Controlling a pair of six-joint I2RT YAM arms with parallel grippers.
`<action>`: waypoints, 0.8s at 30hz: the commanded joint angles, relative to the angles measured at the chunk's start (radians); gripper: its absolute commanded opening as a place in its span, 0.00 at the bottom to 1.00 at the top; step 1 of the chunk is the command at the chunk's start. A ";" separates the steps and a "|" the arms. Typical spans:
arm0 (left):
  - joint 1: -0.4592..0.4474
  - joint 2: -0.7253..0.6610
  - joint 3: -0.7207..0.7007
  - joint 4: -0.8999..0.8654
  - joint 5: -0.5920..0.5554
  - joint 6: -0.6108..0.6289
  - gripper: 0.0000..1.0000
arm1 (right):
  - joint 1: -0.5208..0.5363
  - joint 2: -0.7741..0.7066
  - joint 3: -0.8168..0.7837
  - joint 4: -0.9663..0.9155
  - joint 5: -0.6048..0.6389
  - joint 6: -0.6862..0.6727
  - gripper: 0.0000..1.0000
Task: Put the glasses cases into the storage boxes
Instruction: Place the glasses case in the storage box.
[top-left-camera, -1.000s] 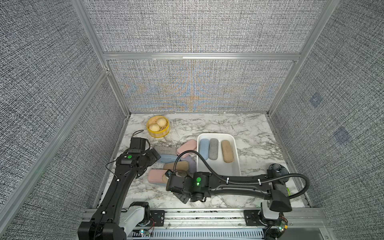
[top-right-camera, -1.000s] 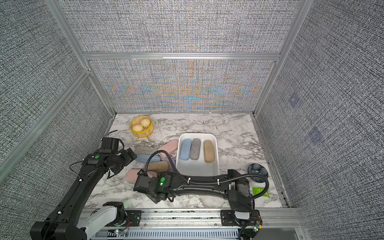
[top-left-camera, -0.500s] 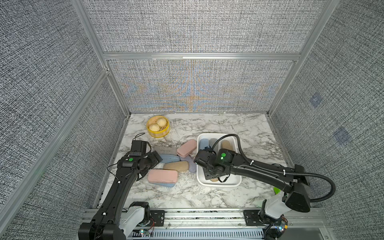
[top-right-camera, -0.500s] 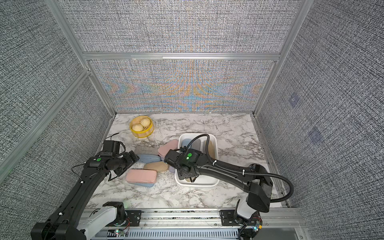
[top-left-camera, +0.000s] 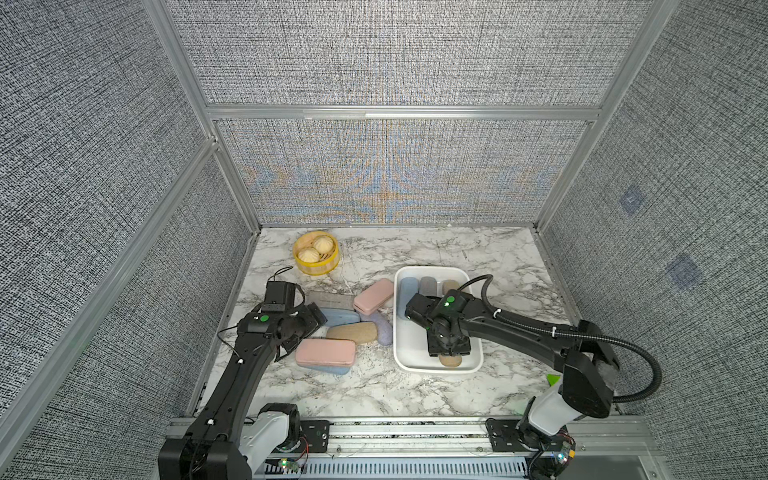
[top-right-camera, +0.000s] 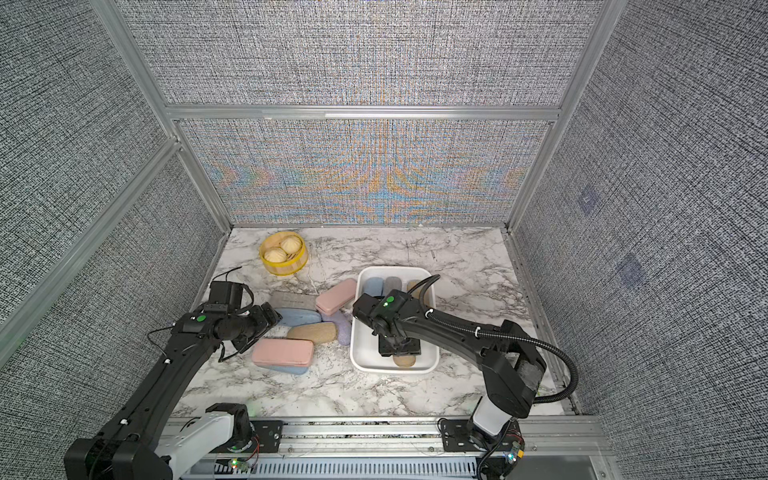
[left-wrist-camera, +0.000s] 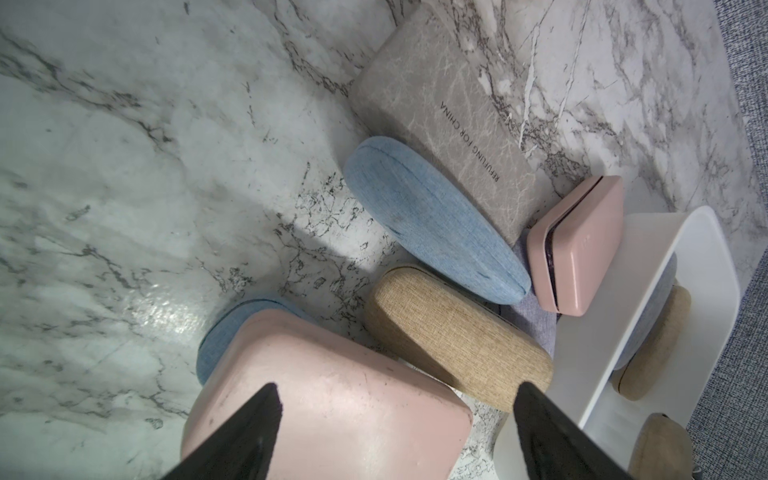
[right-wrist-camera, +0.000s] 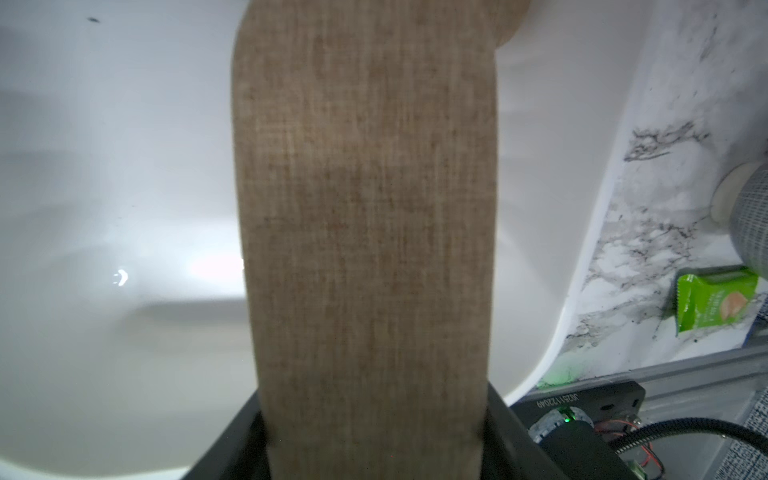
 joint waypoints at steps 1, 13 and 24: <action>-0.004 0.011 -0.001 0.021 0.013 0.010 0.88 | -0.025 0.003 -0.034 0.038 -0.038 0.018 0.48; -0.013 0.026 -0.005 0.036 0.014 0.006 0.88 | -0.118 0.050 -0.073 0.084 -0.072 -0.048 0.48; -0.012 0.026 -0.009 0.030 0.004 0.011 0.88 | -0.159 0.120 -0.057 0.102 -0.041 -0.088 0.48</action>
